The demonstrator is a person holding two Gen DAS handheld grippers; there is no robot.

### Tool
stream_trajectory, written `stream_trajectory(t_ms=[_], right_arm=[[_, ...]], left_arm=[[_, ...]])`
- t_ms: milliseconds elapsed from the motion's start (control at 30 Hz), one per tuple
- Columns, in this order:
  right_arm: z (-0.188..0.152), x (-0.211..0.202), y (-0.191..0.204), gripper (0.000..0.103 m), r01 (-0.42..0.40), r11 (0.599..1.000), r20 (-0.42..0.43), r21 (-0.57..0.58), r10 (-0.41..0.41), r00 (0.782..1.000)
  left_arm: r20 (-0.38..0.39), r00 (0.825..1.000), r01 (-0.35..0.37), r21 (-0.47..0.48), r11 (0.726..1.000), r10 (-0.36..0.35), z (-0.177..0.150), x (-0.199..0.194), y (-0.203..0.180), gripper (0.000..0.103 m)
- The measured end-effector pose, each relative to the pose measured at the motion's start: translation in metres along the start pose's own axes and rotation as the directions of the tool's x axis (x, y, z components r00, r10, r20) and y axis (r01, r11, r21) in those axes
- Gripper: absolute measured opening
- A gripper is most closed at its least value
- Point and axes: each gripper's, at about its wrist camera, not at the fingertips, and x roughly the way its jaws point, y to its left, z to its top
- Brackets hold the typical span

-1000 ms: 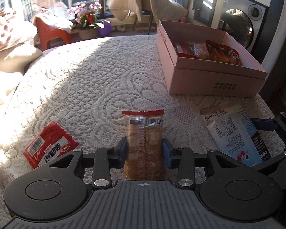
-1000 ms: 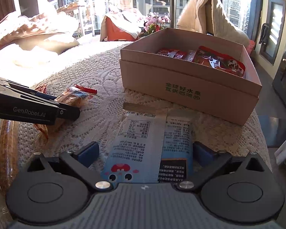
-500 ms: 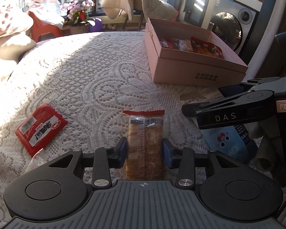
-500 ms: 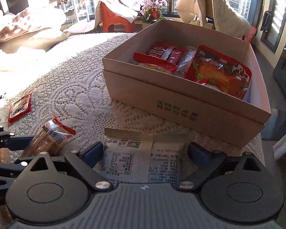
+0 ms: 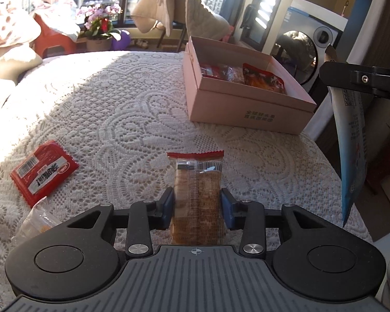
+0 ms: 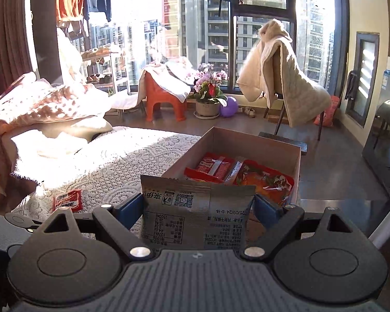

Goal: Organize snacks
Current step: 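Lower the bread pack into the pink box with the left tool while the right drops the blue bag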

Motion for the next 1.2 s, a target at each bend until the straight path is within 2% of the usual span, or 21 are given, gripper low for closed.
stream_trajectory(t_ms=[200,333,467,633,733,867,1200], right_arm=[[0.006,-0.021,-0.007,0.09,0.042,0.999,0.078,-0.006,-0.041,0.996],[0.019,-0.028,-0.016,0.09,0.073,0.997,0.114,0.006,-0.073,0.991],[0.019,-0.028,-0.028,0.09,0.076,0.996,0.121,0.045,-0.081,0.989],[-0.02,-0.005,-0.016,0.09,0.102,0.995,0.113,0.002,-0.101,0.988],[-0.044,0.02,-0.007,0.091,0.069,0.998,0.008,-0.013,-0.069,0.998],[-0.064,0.039,-0.005,0.086,0.019,1.0,-0.095,0.023,-0.017,0.995],[-0.076,0.05,-0.007,0.079,0.026,1.0,-0.162,0.017,-0.023,0.986]], left_arm=[[0.137,0.987,0.083,0.008,0.997,-0.083,0.017,-0.022,-0.014,0.041],[0.181,0.98,0.077,0.054,0.996,-0.086,0.031,-0.028,-0.026,0.042],[0.156,0.985,0.06,0.058,0.997,-0.068,0.03,-0.015,-0.03,0.042],[0.051,0.998,0.024,0.023,0.999,-0.025,0.016,0.013,-0.023,0.042],[0.011,1.0,-0.002,0.02,1.0,0.002,0.009,0.021,-0.018,0.042],[-0.002,1.0,-0.016,0.013,1.0,0.016,0.006,0.024,-0.014,0.042],[-0.017,1.0,-0.007,0.013,1.0,0.007,-0.001,0.026,-0.014,0.042]])
